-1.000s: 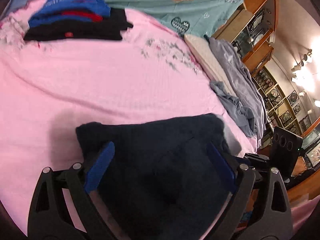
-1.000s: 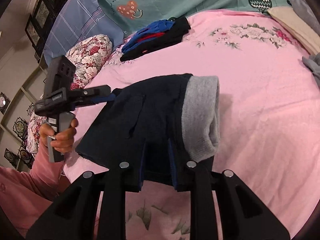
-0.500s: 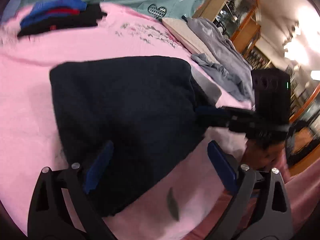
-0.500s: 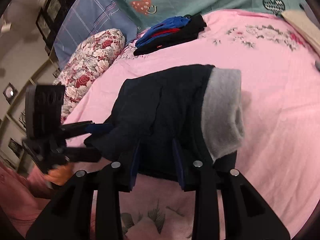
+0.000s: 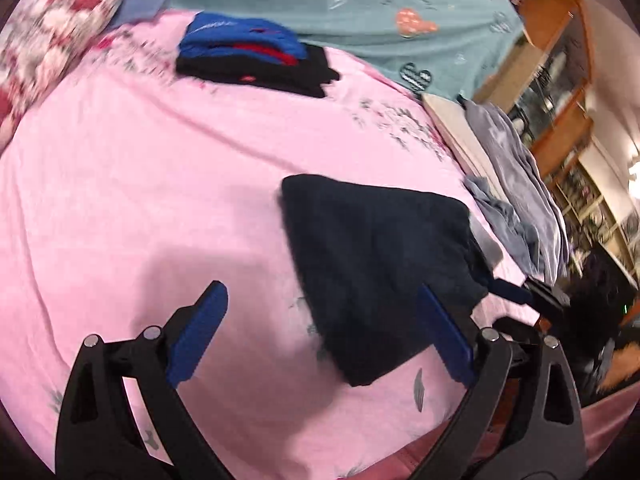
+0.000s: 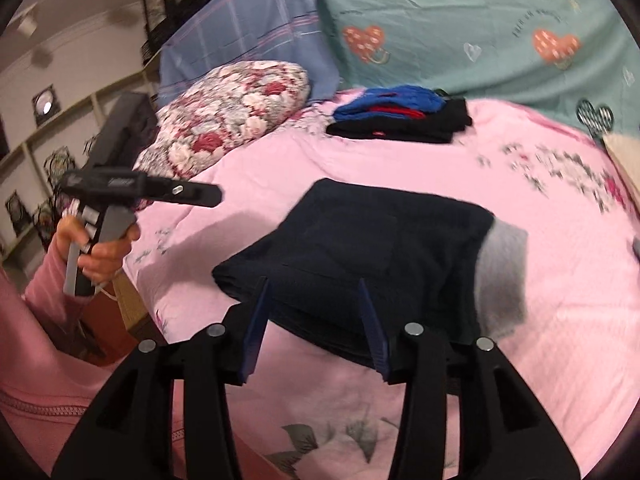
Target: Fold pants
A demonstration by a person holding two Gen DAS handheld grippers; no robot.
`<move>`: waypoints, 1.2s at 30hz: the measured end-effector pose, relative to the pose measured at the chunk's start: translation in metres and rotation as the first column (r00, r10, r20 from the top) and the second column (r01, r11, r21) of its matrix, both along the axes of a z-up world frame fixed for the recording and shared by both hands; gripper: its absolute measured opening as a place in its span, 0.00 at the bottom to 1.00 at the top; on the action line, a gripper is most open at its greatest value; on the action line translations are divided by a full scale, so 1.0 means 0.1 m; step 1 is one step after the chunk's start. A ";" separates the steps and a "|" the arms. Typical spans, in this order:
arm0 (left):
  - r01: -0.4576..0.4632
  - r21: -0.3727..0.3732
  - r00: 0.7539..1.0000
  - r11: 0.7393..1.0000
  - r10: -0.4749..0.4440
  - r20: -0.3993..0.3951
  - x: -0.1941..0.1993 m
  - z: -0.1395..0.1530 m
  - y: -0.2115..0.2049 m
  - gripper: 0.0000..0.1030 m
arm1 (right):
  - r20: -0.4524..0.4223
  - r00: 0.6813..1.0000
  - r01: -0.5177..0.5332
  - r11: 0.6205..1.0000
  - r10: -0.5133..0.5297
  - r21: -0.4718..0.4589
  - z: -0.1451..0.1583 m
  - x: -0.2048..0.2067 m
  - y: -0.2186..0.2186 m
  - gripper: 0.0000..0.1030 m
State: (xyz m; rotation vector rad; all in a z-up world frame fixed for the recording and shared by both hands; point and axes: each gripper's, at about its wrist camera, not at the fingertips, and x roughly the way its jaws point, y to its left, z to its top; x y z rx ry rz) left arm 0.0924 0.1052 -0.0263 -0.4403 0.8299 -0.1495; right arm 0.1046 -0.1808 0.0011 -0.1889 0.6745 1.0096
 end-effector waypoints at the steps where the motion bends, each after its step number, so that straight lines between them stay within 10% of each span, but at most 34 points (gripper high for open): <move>1: -0.012 -0.008 1.000 1.000 0.012 -0.011 0.00 -0.03 0.03 0.94 | 0.019 1.000 -0.025 1.000 0.025 -0.014 0.01 -0.05 0.05 0.45; 15: -0.035 -0.020 0.990 0.999 0.032 -0.139 0.13 -0.36 0.00 0.95 | 0.348 0.870 -0.165 0.872 0.349 -0.460 -0.33 -0.64 0.97 0.57; 31: -0.058 -0.097 0.990 0.994 0.045 -0.133 -0.01 -0.37 0.27 0.95 | 0.442 0.776 -0.132 0.801 0.450 -0.584 -0.52 -0.59 1.31 0.56; 36: -0.051 -0.111 0.991 0.992 0.036 -0.131 0.00 -0.36 0.25 0.95 | 0.399 0.789 -0.183 0.797 0.468 -0.576 -0.52 -0.56 1.29 0.28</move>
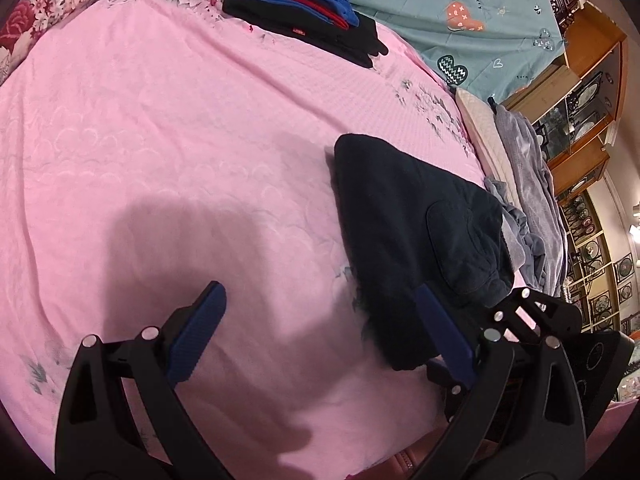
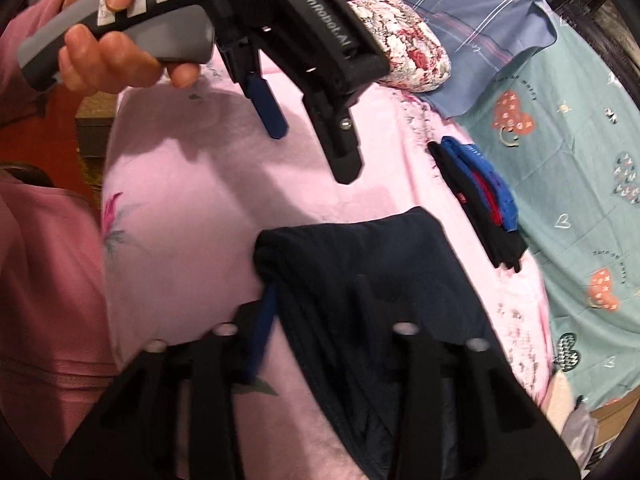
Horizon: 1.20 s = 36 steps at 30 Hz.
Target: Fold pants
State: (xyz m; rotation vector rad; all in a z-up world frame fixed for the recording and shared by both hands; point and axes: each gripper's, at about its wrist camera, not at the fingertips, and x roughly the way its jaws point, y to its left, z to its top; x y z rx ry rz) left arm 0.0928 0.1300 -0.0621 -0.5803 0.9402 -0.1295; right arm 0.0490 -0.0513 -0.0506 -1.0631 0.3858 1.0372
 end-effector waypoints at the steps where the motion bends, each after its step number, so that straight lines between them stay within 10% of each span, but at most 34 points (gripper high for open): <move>1: 0.005 -0.013 1.000 1.000 -0.005 0.000 0.01 0.00 -0.01 0.95 | 0.007 1.000 0.006 1.000 -0.006 0.004 0.00 0.01 0.00 0.25; 8: 0.088 -0.106 0.996 0.991 -0.087 0.011 0.04 0.03 -0.17 0.95 | -0.072 0.995 0.071 0.990 -0.063 0.118 0.22 0.15 -0.11 0.13; 14: 0.217 -0.370 0.976 0.903 -0.211 0.059 0.17 -0.03 -0.38 0.92 | -0.078 0.995 0.074 0.986 -0.063 0.148 0.23 0.12 -0.17 0.13; 18: 0.215 -0.423 0.975 0.880 -0.214 0.051 0.29 -0.10 -0.46 0.85 | -0.095 0.993 0.081 0.982 -0.065 0.171 0.25 0.13 -0.24 0.13; 30: 0.191 -0.436 0.979 0.879 -0.202 0.022 0.55 -0.33 -0.57 0.37 | -0.253 0.965 0.132 0.958 -0.065 0.256 0.42 0.27 -0.64 0.18; 33: 0.208 -0.398 0.977 0.894 -0.207 0.047 0.54 -0.31 -0.59 0.36 | -0.369 0.920 0.277 0.884 -0.131 0.376 0.68 0.56 -1.03 0.51; 36: 0.216 -0.351 0.976 0.911 -0.207 0.064 0.53 -0.28 -0.62 0.36 | -0.524 0.814 0.521 0.716 -0.252 0.465 0.86 1.04 -1.53 0.56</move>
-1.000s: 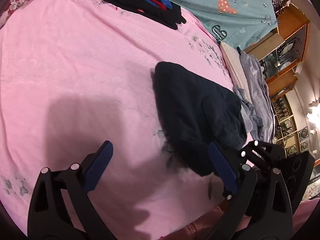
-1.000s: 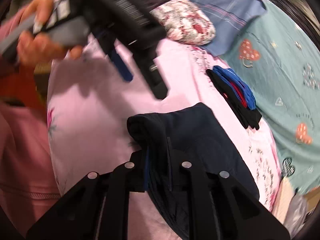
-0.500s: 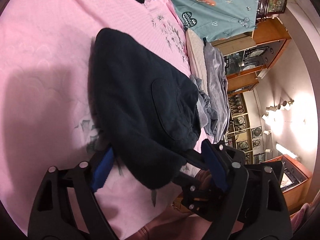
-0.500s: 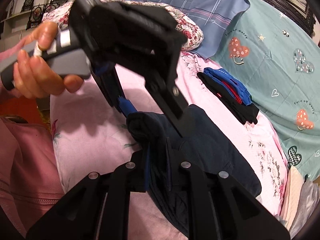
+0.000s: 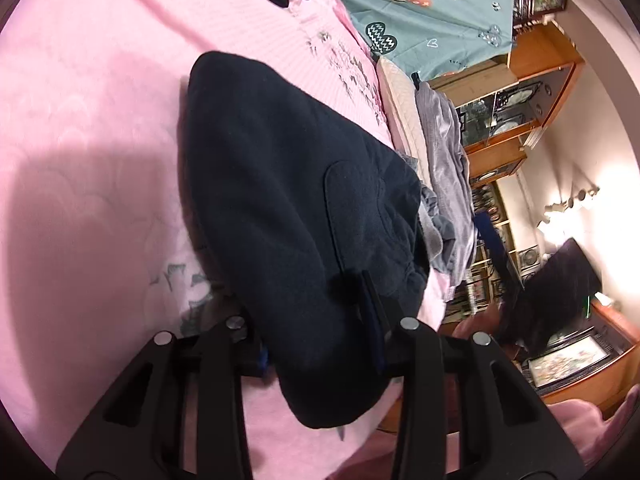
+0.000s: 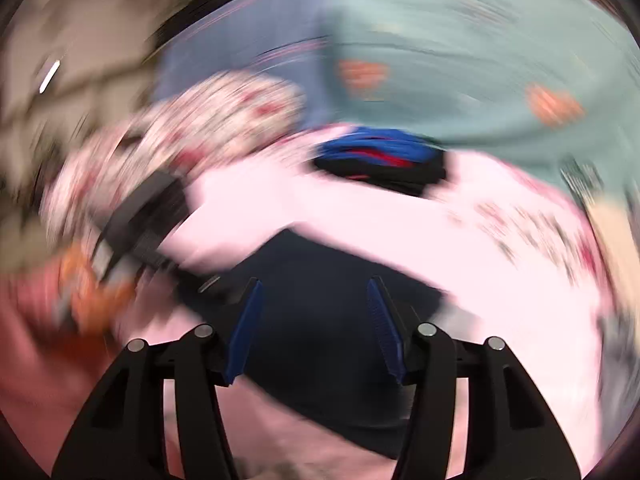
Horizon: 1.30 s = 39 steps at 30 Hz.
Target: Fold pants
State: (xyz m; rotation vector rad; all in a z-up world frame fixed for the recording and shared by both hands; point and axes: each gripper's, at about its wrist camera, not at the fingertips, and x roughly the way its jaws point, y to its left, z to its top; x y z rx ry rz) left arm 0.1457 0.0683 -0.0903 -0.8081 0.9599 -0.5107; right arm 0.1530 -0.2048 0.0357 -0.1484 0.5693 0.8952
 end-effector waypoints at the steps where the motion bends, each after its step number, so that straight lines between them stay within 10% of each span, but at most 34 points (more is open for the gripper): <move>1: -0.001 0.016 1.000 1.000 0.001 0.007 0.01 0.01 -0.01 0.36 | -0.074 0.995 0.069 0.996 -0.064 0.059 0.01 0.17 -0.17 0.58; 6: -0.004 0.070 0.999 0.998 0.001 0.038 -0.01 0.02 -0.03 0.37 | -0.512 0.837 0.307 0.940 -0.191 0.152 -0.36 0.90 -0.73 0.62; 10: -0.012 0.085 0.999 0.996 0.008 0.049 -0.02 0.03 -0.04 0.38 | -0.660 0.736 0.306 0.944 -0.152 0.124 -0.66 1.05 -0.73 0.62; 23: -0.019 0.144 0.998 0.989 0.011 0.055 -0.05 0.04 -0.06 0.40 | -0.758 0.645 0.218 0.974 -0.092 0.067 -0.94 1.15 -0.47 0.62; 34: -0.026 0.152 0.998 0.988 0.017 0.060 -0.11 0.05 -0.06 0.40 | -0.769 0.638 0.176 0.980 -0.043 0.091 -0.95 1.21 -0.31 0.70; 39: -0.035 0.155 0.998 0.987 0.026 0.063 -0.11 0.06 -0.07 0.40 | -0.727 0.680 0.162 0.987 -0.094 0.024 -0.90 1.15 -0.23 0.44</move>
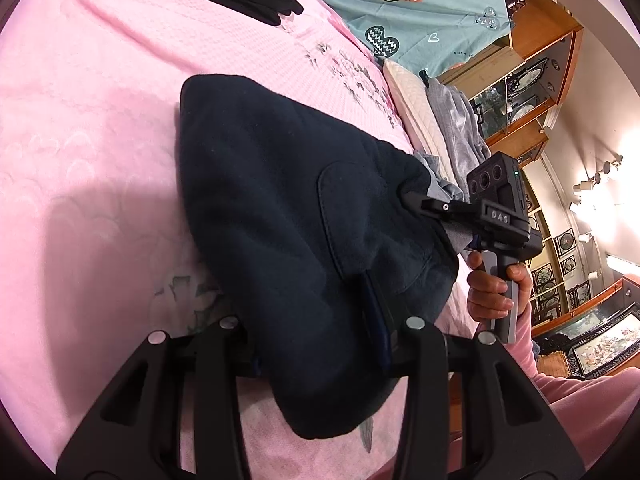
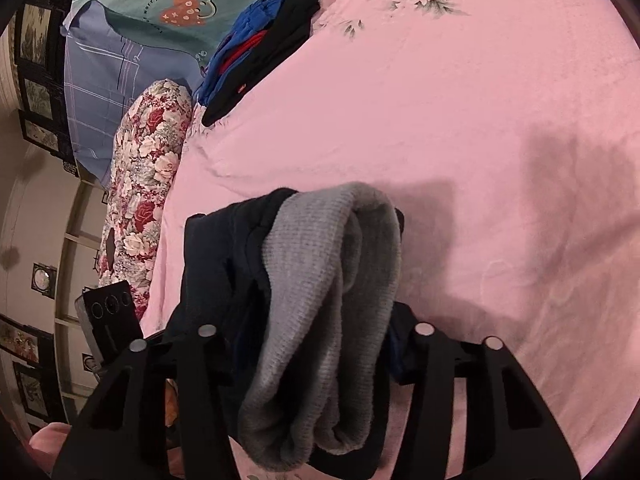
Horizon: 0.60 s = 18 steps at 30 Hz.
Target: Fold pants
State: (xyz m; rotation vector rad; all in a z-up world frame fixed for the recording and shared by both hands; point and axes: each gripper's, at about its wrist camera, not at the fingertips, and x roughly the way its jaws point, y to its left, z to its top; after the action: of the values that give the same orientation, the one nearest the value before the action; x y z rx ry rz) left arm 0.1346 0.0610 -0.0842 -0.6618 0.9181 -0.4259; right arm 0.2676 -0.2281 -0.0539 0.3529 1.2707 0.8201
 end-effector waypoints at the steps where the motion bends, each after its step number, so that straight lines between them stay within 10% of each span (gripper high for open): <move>1: -0.001 0.002 1.000 1.000 0.001 0.001 0.00 0.01 0.00 0.39 | 0.010 1.000 -0.002 1.000 0.002 -0.004 0.02 -0.02 0.00 0.41; 10: -0.005 0.122 0.987 0.993 -0.015 0.158 0.18 0.60 0.26 0.30 | 0.203 0.978 -0.073 0.989 0.046 0.128 0.60 0.11 0.26 0.32; 18: -0.108 0.290 0.976 0.951 0.046 0.214 1.35 0.64 1.16 0.30 | 0.357 0.932 -0.136 0.974 0.064 0.180 0.61 1.37 1.28 0.32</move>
State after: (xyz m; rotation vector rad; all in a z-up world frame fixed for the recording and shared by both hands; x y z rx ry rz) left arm 0.2694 0.1768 -0.0205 -0.3655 0.7378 -0.2699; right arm 0.4042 -0.1001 0.0067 0.2897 0.8800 1.0538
